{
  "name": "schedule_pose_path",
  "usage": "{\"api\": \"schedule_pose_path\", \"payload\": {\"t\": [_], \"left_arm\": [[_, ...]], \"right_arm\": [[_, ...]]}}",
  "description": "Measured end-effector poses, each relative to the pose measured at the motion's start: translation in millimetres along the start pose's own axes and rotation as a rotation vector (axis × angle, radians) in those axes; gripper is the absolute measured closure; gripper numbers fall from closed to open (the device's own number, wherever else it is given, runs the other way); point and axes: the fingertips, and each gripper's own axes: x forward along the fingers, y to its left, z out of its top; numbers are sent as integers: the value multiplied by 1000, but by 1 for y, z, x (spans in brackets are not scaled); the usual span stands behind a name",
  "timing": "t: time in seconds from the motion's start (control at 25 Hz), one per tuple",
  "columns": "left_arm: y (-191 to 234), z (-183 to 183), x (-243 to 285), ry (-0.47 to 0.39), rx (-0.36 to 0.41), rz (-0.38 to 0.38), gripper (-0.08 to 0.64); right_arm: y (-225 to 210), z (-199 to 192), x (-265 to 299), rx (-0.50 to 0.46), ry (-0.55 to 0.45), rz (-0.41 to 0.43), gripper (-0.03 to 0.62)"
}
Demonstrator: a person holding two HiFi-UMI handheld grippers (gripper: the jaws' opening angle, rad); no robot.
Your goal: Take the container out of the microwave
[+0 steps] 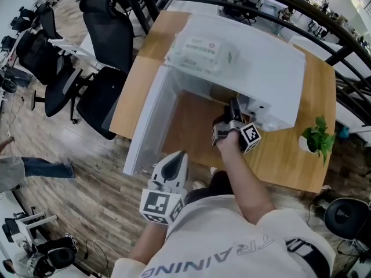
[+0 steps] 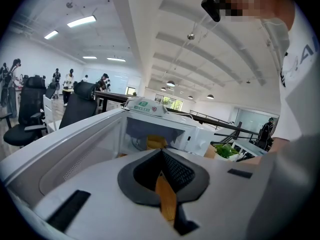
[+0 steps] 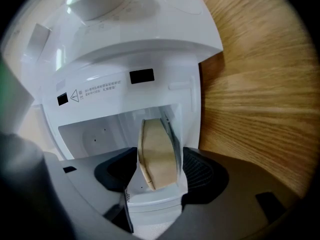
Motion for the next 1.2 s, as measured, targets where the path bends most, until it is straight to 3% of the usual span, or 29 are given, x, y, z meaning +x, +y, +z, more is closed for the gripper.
{"api": "schedule_pose_path", "payload": {"t": [0.6,1.2], "left_arm": [[11,-2,-7,2,-20,5,529],[12,-5,-17,-2,-18,-3,528]], "right_arm": [[1,3,4,16,-11,25,347],[18,-14,-5,-72,87,54,359]]}}
